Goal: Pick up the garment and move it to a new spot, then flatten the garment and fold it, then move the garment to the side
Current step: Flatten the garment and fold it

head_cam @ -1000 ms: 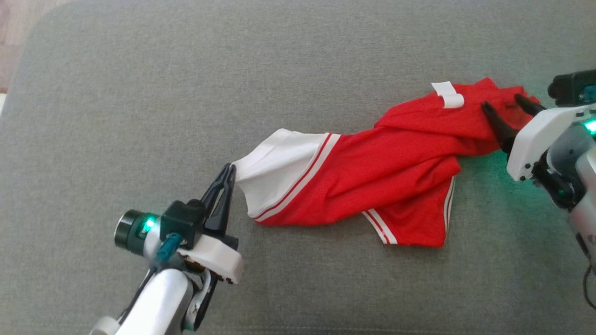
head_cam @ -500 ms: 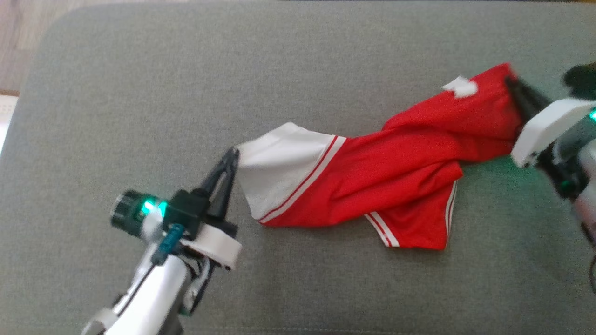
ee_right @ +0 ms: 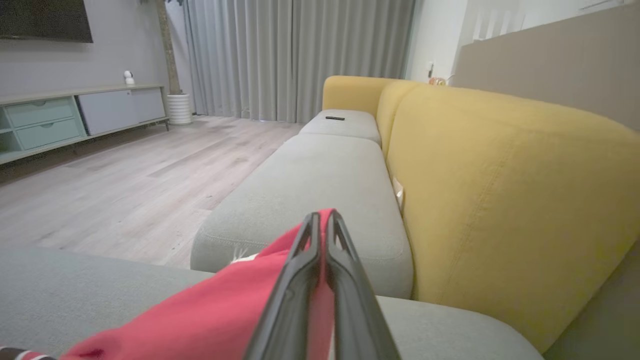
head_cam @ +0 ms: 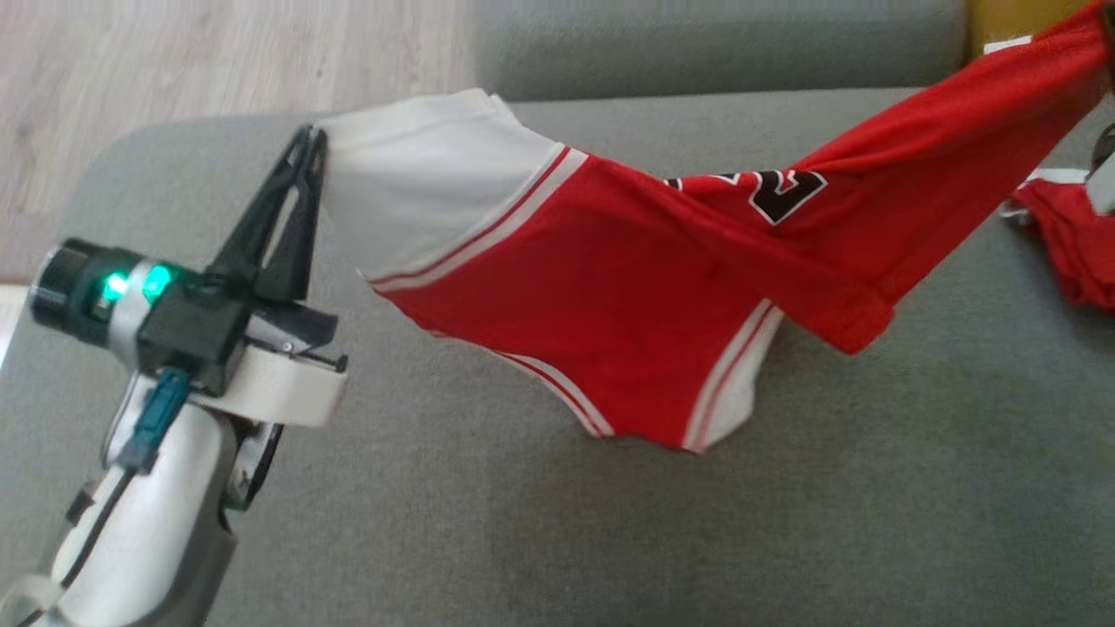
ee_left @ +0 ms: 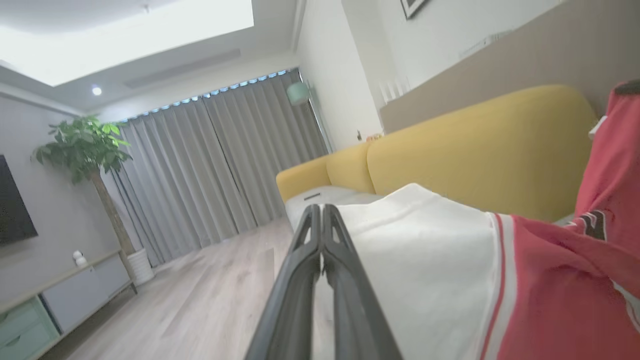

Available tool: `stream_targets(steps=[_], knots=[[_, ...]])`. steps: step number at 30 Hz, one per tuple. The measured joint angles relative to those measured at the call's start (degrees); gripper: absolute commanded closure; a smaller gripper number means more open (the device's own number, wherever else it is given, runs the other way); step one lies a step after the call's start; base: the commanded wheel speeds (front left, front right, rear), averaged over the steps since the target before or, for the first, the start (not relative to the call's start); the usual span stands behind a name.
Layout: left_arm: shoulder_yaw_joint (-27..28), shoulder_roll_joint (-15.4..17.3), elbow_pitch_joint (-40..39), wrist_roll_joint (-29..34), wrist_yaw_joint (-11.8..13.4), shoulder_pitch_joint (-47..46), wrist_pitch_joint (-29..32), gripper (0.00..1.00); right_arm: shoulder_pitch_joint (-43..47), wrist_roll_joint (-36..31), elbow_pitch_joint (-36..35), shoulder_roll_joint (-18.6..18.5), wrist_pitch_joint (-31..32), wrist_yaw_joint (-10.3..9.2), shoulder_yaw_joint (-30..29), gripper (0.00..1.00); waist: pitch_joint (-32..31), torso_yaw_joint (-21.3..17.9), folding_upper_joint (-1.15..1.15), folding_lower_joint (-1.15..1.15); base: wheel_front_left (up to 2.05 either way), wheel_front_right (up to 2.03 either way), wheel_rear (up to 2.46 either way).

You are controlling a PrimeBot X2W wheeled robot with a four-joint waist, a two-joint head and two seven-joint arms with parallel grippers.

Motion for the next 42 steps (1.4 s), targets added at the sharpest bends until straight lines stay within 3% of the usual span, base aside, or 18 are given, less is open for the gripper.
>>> stream_targets(steps=[6, 9, 10, 11, 15, 21, 28, 36, 42], knots=[[-0.7, -0.2, -4.5, -0.1, -2.5, 0.7, 0.0, 1.0, -0.2, -0.1, -0.6, -2.8, 7.7, 0.0, 0.9, 1.0, -0.8, -0.9, 0.0, 0.0, 0.0, 0.0, 0.0], [-2.3, -1.1, -4.0, 0.0, -3.6, 0.6, 0.0, 1.0, -0.3, -0.9, 0.4, -1.7, 8.0, 0.0, 1.1, 1.0, 1.1, -0.3, 0.0, 0.0, 0.0, 0.0, 0.0], [-2.7, -1.5, -3.7, 0.2, -3.6, 0.5, 0.0, 1.0, -0.5, -1.7, 1.5, -0.6, 6.9, 0.0, 1.1, 0.68, 1.9, 0.0, 0.0, 0.0, 0.0, 0.0, 0.0], [-3.2, -2.0, -3.4, 0.7, -3.9, 0.3, 0.0, 1.0, -0.8, -2.8, 3.4, 0.6, 5.4, 0.0, 0.9, 0.0, 2.8, 0.3, 0.0, 0.0, 0.0, 0.0, 0.0], [-4.3, -3.3, -1.7, 2.3, -4.1, -1.9, 0.0, 1.0, -3.7, -7.4, 9.6, 5.4, -1.6, 0.0, 0.0, 0.0, 6.1, 0.9, 0.0, 0.0, 0.0, 0.0, 0.0], [-4.2, -3.8, -1.6, 4.1, -3.5, -4.2, 0.0, 1.0, -5.2, -10.9, 10.2, 8.7, -7.0, 0.0, -0.2, 0.0, 8.5, 0.1, 0.0, 0.0, 0.0, 0.0, 0.0], [-3.4, -4.1, -1.7, 4.6, -2.0, -4.3, 0.0, 1.0, 9.6, -7.9, -2.8, 8.6, -7.5, 0.0, 1.3, 0.0, 8.3, -2.9, 0.0, 0.0, 0.0, 0.0, 0.0], [-4.4, -8.0, 5.7, 2.5, -7.4, -16.9, 0.0, 1.0, 32.3, -9.2, -17.2, 8.6, -6.8, 0.0, -4.8, 0.0, 7.2, -6.9, 0.0, 0.0, 0.0, 0.0, 0.0], [-5.8, -11.1, 14.4, 4.1, -8.6, -27.5, 0.0, 1.0, 44.5, -9.8, -24.4, 14.2, 0.1, 0.0, -5.9, 0.0, 6.1, -10.3, 0.0, 0.0, 0.0, 0.0, 0.0]])
